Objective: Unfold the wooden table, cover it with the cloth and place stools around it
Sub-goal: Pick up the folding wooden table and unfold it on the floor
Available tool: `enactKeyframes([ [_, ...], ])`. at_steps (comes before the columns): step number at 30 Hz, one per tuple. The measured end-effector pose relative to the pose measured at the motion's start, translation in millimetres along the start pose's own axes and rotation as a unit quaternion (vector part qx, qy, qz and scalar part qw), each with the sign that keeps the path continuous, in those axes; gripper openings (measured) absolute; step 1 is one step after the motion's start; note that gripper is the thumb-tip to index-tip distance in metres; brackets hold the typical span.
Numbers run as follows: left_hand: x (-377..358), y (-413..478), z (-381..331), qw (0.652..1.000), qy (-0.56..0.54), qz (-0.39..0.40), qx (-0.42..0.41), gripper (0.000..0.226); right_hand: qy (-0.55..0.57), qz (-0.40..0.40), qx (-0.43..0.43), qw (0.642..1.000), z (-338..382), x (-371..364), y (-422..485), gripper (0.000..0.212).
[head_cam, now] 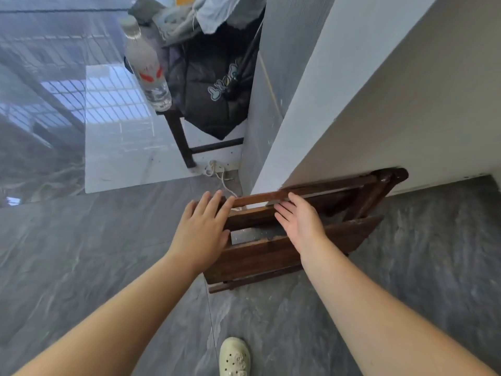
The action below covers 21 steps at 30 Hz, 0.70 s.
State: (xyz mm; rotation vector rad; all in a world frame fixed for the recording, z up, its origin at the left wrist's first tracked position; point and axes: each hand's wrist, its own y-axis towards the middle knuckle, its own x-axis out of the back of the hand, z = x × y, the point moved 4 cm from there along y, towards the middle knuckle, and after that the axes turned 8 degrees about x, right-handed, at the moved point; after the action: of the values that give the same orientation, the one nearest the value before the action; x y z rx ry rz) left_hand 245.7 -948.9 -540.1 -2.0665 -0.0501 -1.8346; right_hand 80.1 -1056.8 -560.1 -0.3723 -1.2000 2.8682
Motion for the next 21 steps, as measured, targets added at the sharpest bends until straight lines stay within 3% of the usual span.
enactKeyframes([
  [5, -11.1, 9.0, 2.4, 1.0, 0.002, 0.01, 0.008, 0.066, 0.023, 0.011, -0.017, 1.0, -6.6, -2.0, 12.6, 0.034],
  [11, -13.6, 22.7, 3.1, 1.0, -0.022, -0.001, 0.02, 0.065, 0.063, 0.014, -0.029, 0.997, -12.0, -10.4, 18.3, 0.05],
  [21, -10.5, 21.4, 10.5, 0.996, -0.079, -0.019, 0.028, 0.061, 0.028, -0.018, 0.017, 0.999, -20.1, -10.7, 7.7, 0.029],
])
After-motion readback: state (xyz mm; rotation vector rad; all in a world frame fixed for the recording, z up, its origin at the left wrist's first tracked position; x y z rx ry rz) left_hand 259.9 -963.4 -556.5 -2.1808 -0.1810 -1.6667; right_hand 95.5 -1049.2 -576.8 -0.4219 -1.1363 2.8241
